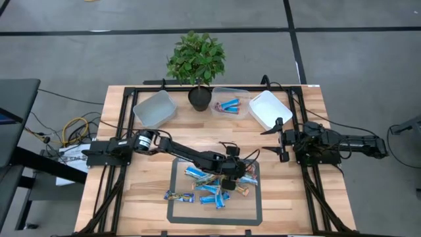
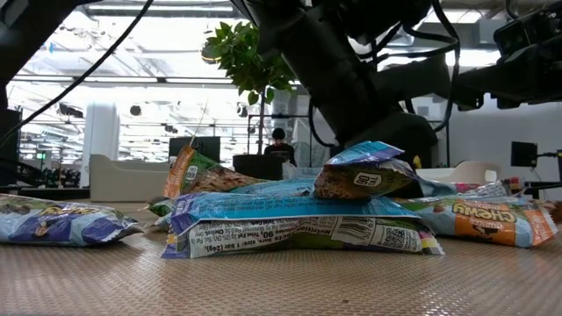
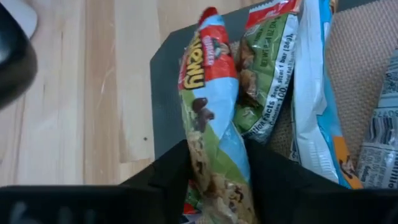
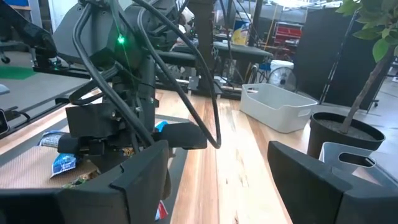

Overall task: Pick and place Granola Bars by type
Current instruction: Put the red granola bar into the transparent bin

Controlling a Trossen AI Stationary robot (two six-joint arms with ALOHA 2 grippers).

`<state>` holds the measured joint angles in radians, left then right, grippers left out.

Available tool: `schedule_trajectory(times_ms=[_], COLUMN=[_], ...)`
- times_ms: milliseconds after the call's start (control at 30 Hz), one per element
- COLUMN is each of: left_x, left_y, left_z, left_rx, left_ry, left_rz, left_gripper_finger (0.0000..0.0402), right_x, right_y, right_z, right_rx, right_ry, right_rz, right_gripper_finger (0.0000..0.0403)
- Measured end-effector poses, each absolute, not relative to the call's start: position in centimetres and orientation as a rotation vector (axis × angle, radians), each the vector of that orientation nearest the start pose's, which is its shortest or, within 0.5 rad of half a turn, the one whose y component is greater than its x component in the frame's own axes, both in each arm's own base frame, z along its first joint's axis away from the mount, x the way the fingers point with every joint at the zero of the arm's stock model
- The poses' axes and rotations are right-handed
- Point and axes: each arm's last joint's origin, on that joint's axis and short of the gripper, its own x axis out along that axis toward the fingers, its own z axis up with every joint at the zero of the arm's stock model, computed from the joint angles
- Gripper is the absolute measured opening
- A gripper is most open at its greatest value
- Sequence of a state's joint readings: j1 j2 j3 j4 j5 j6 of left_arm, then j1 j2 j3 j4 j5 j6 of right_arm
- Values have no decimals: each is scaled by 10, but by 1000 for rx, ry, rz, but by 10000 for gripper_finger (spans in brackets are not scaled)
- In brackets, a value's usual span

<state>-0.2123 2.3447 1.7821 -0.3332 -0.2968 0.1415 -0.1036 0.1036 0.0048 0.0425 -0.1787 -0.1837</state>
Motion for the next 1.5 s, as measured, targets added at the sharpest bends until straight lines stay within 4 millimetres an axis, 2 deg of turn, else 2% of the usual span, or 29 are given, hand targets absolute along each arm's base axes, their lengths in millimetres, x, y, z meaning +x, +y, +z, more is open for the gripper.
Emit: schedule_trajectory(times_ms=[167, 300, 733, 1067, 1267, 1500], left_x=[494, 494, 496, 495, 493, 487], left_y=[-98, -98, -98, -98, -95, -82], left_z=[138, 138, 150, 152, 169, 194], left_rx=[360, 360, 371, 372, 401, 439], left_ry=[874, 874, 899, 903, 869, 872], left_rz=[14, 14, 19, 19, 45, 132], left_gripper_finger=[79, 60, 66, 66, 66, 66], right_x=[103, 103, 103, 103, 103, 103], right_y=[-6, -6, -6, -6, -6, -6], right_z=[161, 161, 161, 161, 161, 161], right_rx=[-175, -175, -175, -175, -175, -175], right_ry=[49, 49, 49, 49, 49, 50], right_rz=[80, 80, 80, 80, 80, 80], right_gripper_finger=[270, 270, 270, 270, 270, 270])
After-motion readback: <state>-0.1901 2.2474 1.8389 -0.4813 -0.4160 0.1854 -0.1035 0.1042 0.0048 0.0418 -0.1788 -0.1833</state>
